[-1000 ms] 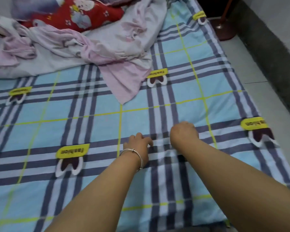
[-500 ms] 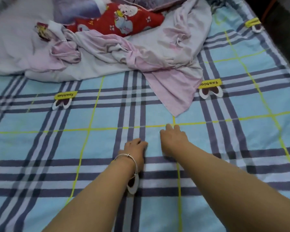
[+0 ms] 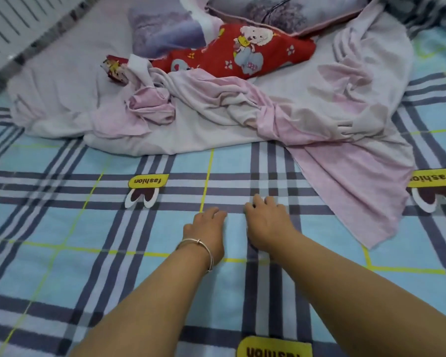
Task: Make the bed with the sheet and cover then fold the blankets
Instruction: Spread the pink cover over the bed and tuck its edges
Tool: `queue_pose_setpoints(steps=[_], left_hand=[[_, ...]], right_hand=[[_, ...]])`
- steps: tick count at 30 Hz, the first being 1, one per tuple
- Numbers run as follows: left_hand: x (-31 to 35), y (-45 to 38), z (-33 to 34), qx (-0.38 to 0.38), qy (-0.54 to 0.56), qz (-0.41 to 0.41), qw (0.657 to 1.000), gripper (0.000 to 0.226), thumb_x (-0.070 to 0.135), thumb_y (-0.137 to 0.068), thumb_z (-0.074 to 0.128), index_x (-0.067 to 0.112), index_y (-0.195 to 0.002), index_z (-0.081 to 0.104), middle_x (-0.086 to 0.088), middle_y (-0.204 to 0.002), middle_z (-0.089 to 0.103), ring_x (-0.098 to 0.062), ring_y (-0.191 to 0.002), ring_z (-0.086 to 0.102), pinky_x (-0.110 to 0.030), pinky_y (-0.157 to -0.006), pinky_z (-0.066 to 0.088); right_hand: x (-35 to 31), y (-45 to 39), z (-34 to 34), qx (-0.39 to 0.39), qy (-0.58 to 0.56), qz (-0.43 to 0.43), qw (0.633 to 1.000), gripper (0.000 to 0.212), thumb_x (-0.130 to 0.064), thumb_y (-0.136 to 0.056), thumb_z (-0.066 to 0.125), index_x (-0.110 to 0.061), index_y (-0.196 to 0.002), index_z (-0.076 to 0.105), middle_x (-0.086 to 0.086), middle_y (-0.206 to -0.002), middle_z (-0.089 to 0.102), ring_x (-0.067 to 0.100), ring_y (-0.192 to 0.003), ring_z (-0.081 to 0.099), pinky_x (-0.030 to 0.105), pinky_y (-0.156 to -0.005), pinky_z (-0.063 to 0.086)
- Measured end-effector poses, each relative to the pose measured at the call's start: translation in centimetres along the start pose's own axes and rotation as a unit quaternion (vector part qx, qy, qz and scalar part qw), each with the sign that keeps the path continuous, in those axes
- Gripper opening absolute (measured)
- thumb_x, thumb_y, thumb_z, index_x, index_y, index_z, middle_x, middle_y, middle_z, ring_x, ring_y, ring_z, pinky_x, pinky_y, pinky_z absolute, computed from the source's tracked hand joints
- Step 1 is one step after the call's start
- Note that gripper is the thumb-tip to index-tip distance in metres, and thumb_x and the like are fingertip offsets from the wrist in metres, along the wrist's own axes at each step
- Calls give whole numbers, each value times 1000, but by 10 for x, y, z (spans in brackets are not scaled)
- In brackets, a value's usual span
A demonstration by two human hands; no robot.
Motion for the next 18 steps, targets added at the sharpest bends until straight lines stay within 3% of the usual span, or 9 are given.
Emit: queue_pose_setpoints(steps=[10,14,18], left_hand=[[-82,-93,-68,64,-14,66,996,64,13,-89,49,25,-145,22,3,-157,12,-20,-144,16,-37,-113,25],[-103,-137,-103,93,-21,92,991,65,11,-88,52,24,-145,24,0,-158,9,-21,-145,12,-36,-114,21],[-106,-180,-127,115,-8,108,987,61,11,-89,50,25,-144,28,1,-159,6,-21,-145,11,-37,-114,21]], right_hand=[[-35,-111,-35,58,-32,86,994,35,-15,-90,48,-10,-124,42,9,-130,40,29,-116,42,36,-85,38],[-29,-158,-71,117,-54,120,984,53,-16,-88,54,-7,-135,32,13,-148,24,34,-129,32,40,-99,37],[12,-194,-101,155,-48,189,969,69,-15,-89,56,-3,-145,18,21,-157,3,38,-145,4,43,-118,12]])
Point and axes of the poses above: each hand's wrist, its own y-axis away from the middle knuckle, its own z-axis out of the palm, x = y × z, the point moved 9 cm from there along -y, towards the middle knuckle
